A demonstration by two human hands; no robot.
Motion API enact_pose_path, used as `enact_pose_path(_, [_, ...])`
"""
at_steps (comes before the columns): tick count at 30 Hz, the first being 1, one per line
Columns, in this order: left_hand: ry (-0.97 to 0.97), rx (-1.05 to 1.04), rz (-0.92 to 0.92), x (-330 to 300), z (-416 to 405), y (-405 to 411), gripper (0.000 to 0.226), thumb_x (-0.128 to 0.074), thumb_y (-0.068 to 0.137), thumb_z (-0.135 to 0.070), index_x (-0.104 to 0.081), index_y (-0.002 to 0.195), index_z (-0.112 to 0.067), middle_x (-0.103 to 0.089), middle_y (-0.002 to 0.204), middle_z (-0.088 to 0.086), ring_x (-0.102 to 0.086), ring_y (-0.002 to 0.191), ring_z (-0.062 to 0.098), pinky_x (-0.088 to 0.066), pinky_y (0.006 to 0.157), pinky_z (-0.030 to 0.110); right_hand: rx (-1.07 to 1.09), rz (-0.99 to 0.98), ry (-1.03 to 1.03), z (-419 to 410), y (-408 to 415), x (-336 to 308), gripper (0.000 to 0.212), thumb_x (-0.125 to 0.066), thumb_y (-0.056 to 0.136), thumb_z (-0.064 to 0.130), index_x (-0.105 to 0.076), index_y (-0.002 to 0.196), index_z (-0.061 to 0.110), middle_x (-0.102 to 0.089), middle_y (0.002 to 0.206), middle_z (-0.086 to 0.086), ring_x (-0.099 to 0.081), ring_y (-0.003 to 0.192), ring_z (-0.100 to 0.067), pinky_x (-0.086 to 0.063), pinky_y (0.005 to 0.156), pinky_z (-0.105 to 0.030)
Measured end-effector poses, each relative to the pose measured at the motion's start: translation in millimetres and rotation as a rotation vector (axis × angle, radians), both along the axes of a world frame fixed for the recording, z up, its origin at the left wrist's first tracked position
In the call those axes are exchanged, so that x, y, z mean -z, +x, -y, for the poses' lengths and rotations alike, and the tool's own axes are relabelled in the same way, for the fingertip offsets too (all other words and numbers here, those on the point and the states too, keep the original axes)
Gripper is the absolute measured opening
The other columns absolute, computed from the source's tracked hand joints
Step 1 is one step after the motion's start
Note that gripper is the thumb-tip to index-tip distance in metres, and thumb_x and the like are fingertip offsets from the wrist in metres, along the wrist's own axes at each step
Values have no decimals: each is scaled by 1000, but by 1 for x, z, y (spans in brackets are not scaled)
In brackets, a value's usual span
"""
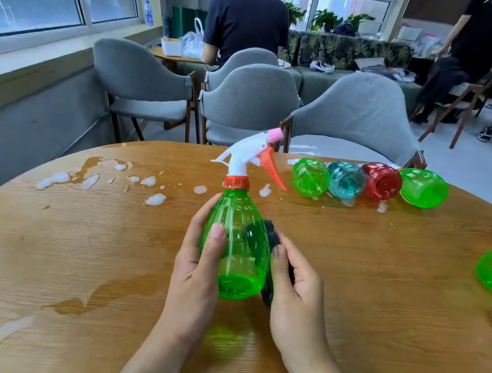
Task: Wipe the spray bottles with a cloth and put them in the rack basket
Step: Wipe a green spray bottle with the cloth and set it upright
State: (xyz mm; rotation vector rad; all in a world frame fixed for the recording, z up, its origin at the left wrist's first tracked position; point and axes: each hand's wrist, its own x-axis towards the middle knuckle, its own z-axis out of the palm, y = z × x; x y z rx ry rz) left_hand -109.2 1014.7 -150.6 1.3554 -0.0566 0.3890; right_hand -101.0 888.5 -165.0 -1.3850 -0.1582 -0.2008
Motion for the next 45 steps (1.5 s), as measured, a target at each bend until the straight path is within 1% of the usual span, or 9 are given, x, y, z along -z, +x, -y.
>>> enact_pose_path(2, [20,-32,-9,1,-4,1,37,-56,100,-55,-61,137,-57,-70,138,-9,-66,130,19,-52,109,62,-35,-32,-30,4,-2,3,32,-49,107,26,-69,131,27,-75,128,9,-66,127,-12,-51,111,-48])
enact_pose_path(6, [-2,-114,-40,-3,-12,3,37,-62,94,-62,-59,131,-63,-68,127,-32,-67,120,-2,-58,98,34,-217,-115,-339,19,-7,6,30,-50,111,22,-74,127,31,-75,123,18,-66,122,-2,-51,112,-39])
enact_pose_path(9, [-47,-135,-98,-2,-17,4,57,-76,74,-76,-59,128,-66,-72,125,-26,-69,119,3,-58,100,40,-196,-104,-513,28,-6,2,29,-52,111,23,-76,124,30,-75,119,21,-66,119,2,-51,111,-37])
enact_pose_path(12, [-66,-77,-147,1,-18,1,69,-83,66,-77,-58,130,-66,-73,129,-18,-71,122,13,-57,104,54,-98,-134,-362,35,-3,-10,28,-51,111,22,-77,122,29,-78,116,16,-69,116,-3,-53,108,-37])
enact_pose_path(18, [72,27,-145,2,-10,-12,70,-89,73,-46,-58,136,-53,-74,126,-16,-73,117,9,-62,95,37,51,-215,147,40,7,-37,25,-52,109,9,-73,116,21,-80,106,11,-74,104,-4,-56,84,-15])
enact_pose_path(26, [320,15,-57,7,1,-25,69,-86,76,-43,-59,139,-46,-72,124,-24,-69,115,-1,-52,91,11,308,595,-550,50,12,-56,29,-62,102,-2,-73,127,6,-67,141,-1,-60,135,-9,-45,114,-28])
enact_pose_path(34, [424,-10,2,9,8,-26,71,-86,78,-48,-55,142,-43,-68,125,-35,-65,118,-9,-46,94,5,196,777,-869,41,23,-40,34,-69,96,-8,-77,124,9,-69,138,-3,-59,137,-17,-50,113,-45])
enact_pose_path(41, [403,56,2,12,12,-27,73,-83,76,-54,-56,143,-45,-72,125,-20,-73,113,8,-61,100,41,483,663,-877,48,30,-41,43,-69,93,-13,-74,129,11,-68,138,-3,-60,136,-16,-52,111,-42])
enact_pose_path(45, [383,15,-20,15,7,-24,71,-84,78,-51,-56,143,-45,-71,130,-21,-69,120,4,-58,105,42,293,770,-898,40,29,-38,38,-69,94,-11,-77,124,10,-70,137,-2,-61,135,-16,-51,113,-42])
